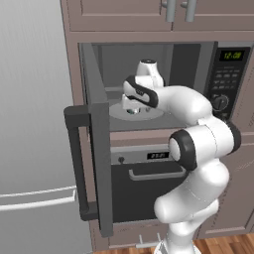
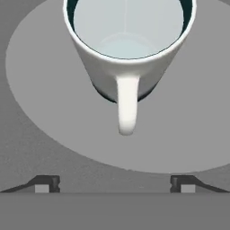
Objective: Pick the mug from the counter and place it inside the microwave. Then close the microwave.
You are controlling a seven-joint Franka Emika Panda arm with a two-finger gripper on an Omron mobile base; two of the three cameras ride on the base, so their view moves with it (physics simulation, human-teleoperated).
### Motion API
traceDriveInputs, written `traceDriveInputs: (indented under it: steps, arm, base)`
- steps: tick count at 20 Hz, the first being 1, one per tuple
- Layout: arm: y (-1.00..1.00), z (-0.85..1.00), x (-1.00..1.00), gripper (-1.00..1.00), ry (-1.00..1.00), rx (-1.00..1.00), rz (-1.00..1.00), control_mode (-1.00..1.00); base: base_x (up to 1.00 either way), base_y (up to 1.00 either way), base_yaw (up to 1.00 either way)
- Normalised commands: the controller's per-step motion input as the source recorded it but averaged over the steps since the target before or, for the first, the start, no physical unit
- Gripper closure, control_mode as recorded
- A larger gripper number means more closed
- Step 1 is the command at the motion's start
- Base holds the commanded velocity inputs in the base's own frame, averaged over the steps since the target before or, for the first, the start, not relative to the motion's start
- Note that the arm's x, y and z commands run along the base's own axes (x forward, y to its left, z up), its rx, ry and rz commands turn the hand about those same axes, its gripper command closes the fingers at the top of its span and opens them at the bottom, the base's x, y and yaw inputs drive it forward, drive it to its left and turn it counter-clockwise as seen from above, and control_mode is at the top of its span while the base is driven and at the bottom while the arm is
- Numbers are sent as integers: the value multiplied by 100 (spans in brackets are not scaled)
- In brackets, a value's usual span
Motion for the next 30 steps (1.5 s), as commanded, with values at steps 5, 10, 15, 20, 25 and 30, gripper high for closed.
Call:
traceDriveInputs:
  steps: [5,10,15,20,25,30]
  arm:
    - [-3,0,-43,-100,-5,0,0,-100]
    - [-14,1,-43,-100,-5,0,0,-100]
    - [-14,6,-47,-100,-4,0,0,-100]
    - [-3,18,-53,-100,-3,0,0,-100]
    - [-5,21,-66,-100,-2,0,0,-100]
    - [-9,20,-71,-100,0,0,0,-100]
  base:
    - [0,0,0]
    - [0,0,0]
    - [0,0,0]
    - [0,0,0]
    - [0,0,0]
    - [0,0,0]
